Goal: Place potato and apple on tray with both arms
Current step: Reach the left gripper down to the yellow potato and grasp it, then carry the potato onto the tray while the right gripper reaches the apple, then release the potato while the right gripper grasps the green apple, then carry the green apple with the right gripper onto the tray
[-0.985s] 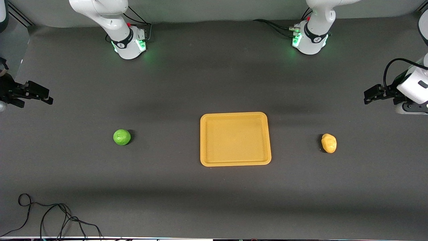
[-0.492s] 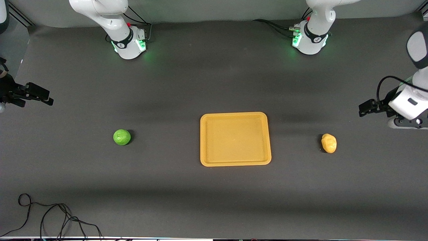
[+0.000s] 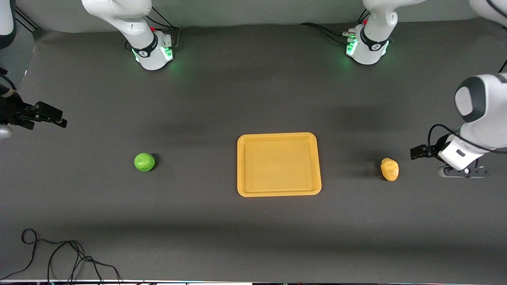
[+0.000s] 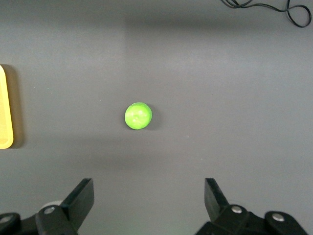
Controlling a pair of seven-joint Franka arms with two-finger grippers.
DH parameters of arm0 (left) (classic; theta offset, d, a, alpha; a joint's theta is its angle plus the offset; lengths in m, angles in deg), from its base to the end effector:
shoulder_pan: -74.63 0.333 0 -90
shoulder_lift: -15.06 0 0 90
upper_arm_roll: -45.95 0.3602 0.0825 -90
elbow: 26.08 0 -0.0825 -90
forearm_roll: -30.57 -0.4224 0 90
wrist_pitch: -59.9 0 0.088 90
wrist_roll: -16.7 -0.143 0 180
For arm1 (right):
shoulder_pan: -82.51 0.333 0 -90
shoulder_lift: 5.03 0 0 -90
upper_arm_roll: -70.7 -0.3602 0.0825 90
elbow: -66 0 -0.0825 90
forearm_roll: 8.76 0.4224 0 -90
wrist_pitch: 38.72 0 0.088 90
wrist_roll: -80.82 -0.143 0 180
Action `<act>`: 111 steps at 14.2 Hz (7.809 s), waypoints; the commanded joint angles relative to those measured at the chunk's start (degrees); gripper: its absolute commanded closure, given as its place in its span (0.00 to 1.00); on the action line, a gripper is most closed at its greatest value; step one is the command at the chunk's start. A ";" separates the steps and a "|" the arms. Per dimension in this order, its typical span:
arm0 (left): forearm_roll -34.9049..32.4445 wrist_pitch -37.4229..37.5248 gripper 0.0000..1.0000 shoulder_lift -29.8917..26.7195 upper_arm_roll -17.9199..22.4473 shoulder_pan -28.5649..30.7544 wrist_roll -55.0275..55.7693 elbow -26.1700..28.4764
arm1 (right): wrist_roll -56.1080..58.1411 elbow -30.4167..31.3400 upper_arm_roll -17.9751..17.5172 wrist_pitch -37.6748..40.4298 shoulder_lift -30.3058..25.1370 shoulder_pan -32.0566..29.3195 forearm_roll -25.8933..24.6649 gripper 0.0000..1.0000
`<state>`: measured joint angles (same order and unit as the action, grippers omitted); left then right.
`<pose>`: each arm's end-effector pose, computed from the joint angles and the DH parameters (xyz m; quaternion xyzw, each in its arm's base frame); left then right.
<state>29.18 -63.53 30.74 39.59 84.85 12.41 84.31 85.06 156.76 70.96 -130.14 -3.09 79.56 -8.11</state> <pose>0.6463 0.0479 0.3296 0.9997 -0.0089 -0.0217 0.0066 0.6044 -0.0323 0.6078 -0.9999 -0.0088 0.0108 0.0063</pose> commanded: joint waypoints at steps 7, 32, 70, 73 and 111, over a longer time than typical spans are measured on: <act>-0.18 -12.60 0.00 3.31 -0.32 -0.29 2.09 9.13 | -1.25 -0.15 0.45 -0.79 -0.44 0.76 -1.18 0.00; -3.61 0.20 0.76 5.85 -0.84 -26.28 41.78 -3.67 | -0.11 5.10 0.27 -6.64 3.34 1.72 -0.48 0.00; 1.66 23.84 0.00 -18.13 -0.32 -5.22 6.41 -3.95 | -8.98 28.70 0.62 -48.11 18.02 11.11 -2.68 0.60; 1.66 23.84 0.00 -18.66 -0.40 -2.75 6.05 -5.43 | -20.64 17.82 0.62 -34.04 18.62 19.53 -1.80 0.64; -0.36 27.62 0.00 -19.01 9.62 -13.03 5.69 -10.01 | -57.77 -31.09 -1.66 -33.04 58.35 45.41 -0.13 0.38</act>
<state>29.29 -37.11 12.50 48.74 73.04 18.71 74.41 28.08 127.07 69.28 -164.23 54.79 124.98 -8.81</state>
